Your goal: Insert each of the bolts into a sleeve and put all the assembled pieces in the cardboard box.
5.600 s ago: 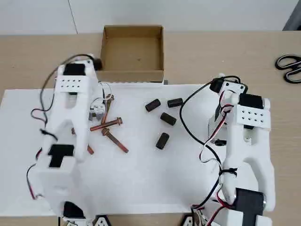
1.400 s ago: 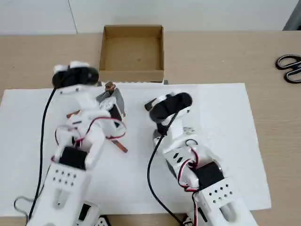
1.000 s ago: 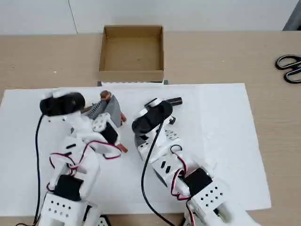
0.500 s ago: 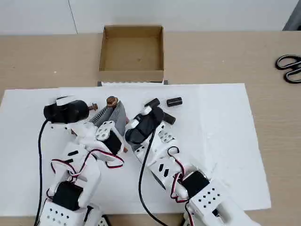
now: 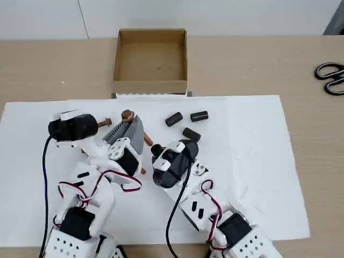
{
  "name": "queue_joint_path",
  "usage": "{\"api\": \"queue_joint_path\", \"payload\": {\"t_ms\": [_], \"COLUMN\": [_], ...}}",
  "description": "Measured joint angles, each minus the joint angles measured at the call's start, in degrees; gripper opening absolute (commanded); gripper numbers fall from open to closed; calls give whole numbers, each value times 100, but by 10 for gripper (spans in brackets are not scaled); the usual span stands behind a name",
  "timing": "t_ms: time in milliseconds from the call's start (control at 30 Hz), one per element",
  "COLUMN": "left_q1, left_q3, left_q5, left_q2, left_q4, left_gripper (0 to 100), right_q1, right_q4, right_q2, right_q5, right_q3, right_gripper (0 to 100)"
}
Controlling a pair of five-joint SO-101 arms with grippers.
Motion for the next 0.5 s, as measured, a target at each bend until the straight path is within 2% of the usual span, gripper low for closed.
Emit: {"api": "queue_joint_path", "payload": {"t_ms": [500], "left_q1": [35], "left_q3": [0], "left_q5": [0], "left_q2": [0], "left_q4": [0], "left_gripper": [5], "right_q1": [-255], "right_q4": [176], "right_q2": [-325], "right_q5": [18], "right_q3": [352], "right_gripper": [3]}}
